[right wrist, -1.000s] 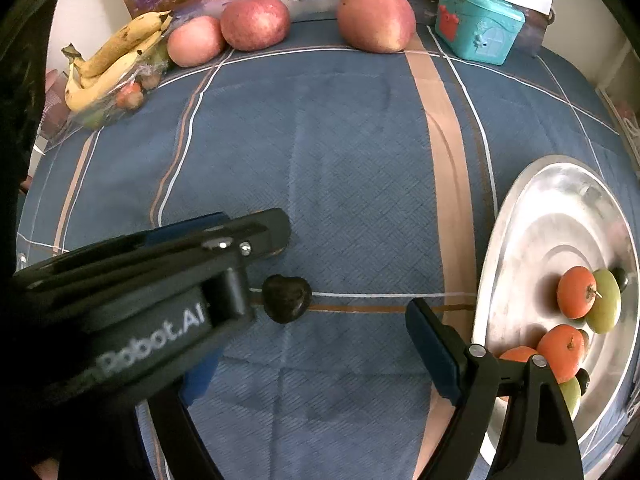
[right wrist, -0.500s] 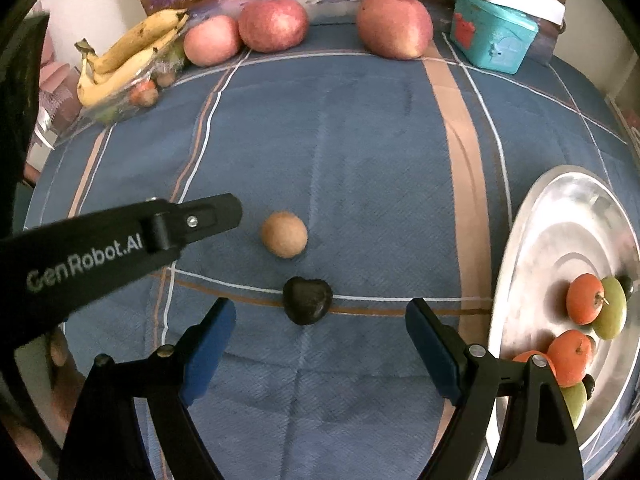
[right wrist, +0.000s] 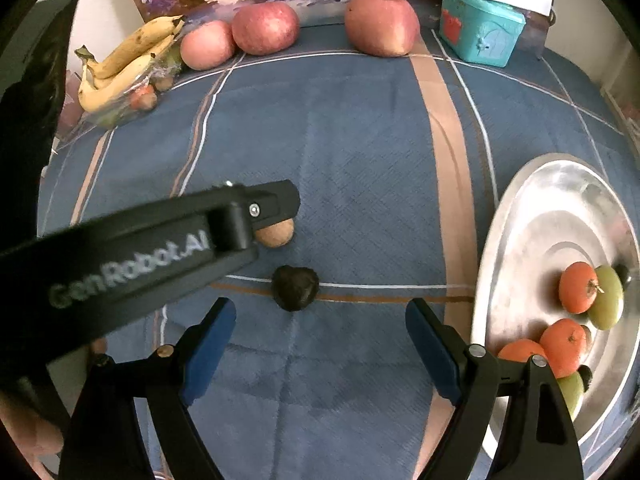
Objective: Organize fruits
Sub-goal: 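Grasp the brown kiwi with the left tool while the right tool grasps the black plum, then carry the kiwi and black plum over the steel bowl with both tools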
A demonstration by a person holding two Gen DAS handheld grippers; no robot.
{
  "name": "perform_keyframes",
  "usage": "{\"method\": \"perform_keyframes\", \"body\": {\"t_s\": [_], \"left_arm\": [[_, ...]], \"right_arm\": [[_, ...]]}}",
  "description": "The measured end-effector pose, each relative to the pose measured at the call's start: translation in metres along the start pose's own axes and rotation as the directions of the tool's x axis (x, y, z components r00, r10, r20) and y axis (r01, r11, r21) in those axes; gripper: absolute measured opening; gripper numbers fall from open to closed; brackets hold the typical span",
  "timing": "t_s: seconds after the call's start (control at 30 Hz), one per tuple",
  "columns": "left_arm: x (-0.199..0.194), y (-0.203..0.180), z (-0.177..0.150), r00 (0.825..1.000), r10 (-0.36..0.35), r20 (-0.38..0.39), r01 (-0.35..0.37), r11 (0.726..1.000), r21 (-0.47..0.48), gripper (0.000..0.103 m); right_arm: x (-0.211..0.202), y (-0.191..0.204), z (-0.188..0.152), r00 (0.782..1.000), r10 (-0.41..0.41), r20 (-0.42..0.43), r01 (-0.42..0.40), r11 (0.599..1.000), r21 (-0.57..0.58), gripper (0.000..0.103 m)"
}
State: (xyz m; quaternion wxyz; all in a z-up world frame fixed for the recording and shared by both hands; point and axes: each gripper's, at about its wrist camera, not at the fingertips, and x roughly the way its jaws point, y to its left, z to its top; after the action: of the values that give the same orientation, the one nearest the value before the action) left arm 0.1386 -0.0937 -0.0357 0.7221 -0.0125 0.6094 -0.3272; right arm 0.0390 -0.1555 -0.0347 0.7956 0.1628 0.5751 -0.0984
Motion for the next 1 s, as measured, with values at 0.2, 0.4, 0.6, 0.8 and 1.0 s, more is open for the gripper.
{"method": "perform_keyframes", "body": {"t_s": [0.2,0.4,0.6,0.8,1.0], "left_arm": [[0.001,0.0,0.0,1.0,0.027,0.0,-0.027,1.0,-0.006,0.024],[-0.015,0.017,0.001,0.995,0.096,0.02,-0.095,0.994,-0.051,0.024],[-0.037,0.034,0.002,0.99,0.125,0.062,-0.118,0.988,-0.098,0.024],[-0.041,0.036,0.0,0.99,0.122,0.068,-0.116,0.989,-0.091,0.024],[-0.039,0.033,0.003,0.99,0.126,0.068,-0.118,0.988,-0.103,0.024]], "right_arm": [[0.0,-0.001,-0.001,1.0,0.001,-0.002,-0.001,1.0,-0.002,0.087],[0.002,0.003,0.002,1.0,0.015,0.001,-0.015,1.0,-0.011,0.087],[0.007,0.011,0.005,1.0,-0.007,0.009,0.008,1.0,-0.024,0.066],[0.014,0.004,0.007,1.0,0.009,-0.007,-0.009,1.0,0.016,0.038],[0.009,0.006,0.009,0.999,0.032,0.014,-0.032,0.999,0.015,0.022]]}}
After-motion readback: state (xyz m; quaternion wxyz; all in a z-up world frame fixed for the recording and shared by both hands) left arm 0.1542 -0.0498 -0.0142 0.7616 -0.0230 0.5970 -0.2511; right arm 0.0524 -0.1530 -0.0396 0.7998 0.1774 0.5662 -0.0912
